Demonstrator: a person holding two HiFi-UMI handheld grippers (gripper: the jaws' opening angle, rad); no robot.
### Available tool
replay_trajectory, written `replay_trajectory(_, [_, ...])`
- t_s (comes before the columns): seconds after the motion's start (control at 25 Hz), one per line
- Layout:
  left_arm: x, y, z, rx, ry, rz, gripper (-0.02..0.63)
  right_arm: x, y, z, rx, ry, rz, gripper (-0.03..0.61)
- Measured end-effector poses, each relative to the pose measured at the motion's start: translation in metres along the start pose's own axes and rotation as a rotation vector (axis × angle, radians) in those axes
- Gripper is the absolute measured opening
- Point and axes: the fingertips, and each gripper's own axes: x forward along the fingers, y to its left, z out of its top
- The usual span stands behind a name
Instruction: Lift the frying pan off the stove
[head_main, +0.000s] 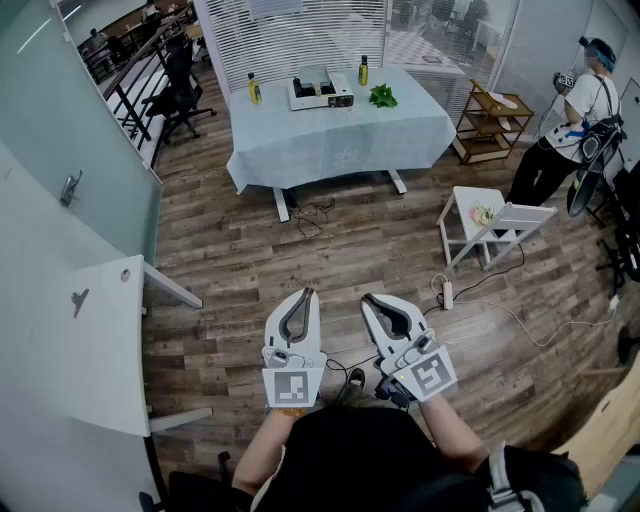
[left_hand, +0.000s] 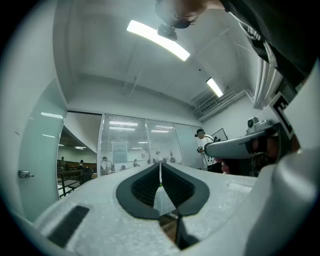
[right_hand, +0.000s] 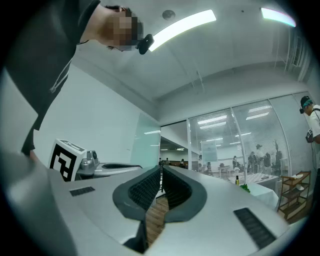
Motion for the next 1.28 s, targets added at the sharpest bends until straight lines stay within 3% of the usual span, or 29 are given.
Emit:
replay_trajectory(0.12, [0.008, -0.008, -0.003, 0.041, 0.029, -0.019, 0.026, -0.003, -0.011, -0.005, 0.004, 0.011, -0.004, 0.009])
replay_trajectory(0.4, [0.044, -0.025, -0.011, 0.046, 0.053, -0.002, 0.026, -0.004, -0.069, -0.019, -0.033, 0.044, -0.089, 0.006])
replay_trajectory(0.6, [0.066, -0.031, -0.024, 0.018, 0.087, 0.032, 0.026, 0.002, -0.095, -0.028, -0.026, 0.048, -0.071, 0.006])
replay_trajectory(0.88, [0.100, -0.020, -0.032, 0.013, 0.067, 0.037, 0.026, 0.024, -0.121, -0.052, -0.011, 0.092, -0.031, 0.006])
replay_trajectory(1.04, [0.127, -0.003, -0.049, 0.019, 0.099, 0.021, 0.026, 0.048, -0.142, -0.070, -0.008, 0.132, -0.036, 0.006])
replay_trajectory(1.28, [0.188, 0.028, -0.063, -0.003, 0.030, -0.002, 0.026, 0.095, -0.180, -0.088, -0.026, 0.189, -0.051, 0.006])
